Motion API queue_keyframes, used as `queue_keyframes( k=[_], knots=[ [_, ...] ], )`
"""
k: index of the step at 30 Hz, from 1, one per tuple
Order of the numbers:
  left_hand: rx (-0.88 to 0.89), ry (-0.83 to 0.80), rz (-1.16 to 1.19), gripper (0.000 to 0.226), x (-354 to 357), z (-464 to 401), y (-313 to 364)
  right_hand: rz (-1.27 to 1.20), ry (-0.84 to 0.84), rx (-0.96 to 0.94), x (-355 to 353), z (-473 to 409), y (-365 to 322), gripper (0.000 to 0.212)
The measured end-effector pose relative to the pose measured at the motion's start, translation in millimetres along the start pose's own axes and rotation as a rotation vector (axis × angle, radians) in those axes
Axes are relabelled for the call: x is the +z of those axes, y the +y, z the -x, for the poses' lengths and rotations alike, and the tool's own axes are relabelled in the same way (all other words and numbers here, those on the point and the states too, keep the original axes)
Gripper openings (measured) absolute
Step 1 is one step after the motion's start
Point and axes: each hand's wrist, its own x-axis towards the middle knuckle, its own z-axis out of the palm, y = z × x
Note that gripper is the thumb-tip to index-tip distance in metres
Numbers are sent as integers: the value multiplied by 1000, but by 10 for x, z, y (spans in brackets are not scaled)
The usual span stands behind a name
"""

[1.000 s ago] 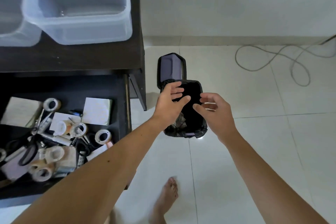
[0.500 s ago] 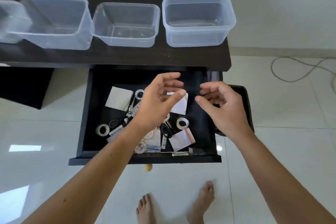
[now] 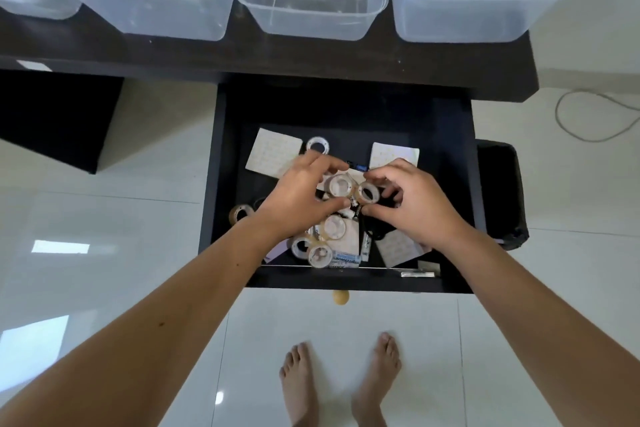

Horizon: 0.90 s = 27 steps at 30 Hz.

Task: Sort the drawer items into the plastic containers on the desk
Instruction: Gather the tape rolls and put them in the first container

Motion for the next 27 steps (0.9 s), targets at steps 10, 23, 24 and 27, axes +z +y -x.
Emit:
queue_keyframes(
  k=[10, 23, 24, 27],
  knots=[
    [36, 93, -18, 44, -44, -27, -105, 1, 76, -29, -55, 44, -53, 34],
    [86, 169, -284, 52, -227, -366, -320, 118, 24, 94, -195, 306, -6, 34],
    [86, 153, -287, 53, -225, -388, -331, 142, 22, 100, -184, 306, -1, 34],
    [93, 104, -286, 50, -232, -439, -365, 203, 19, 118, -166, 315, -4, 34]
  ],
)
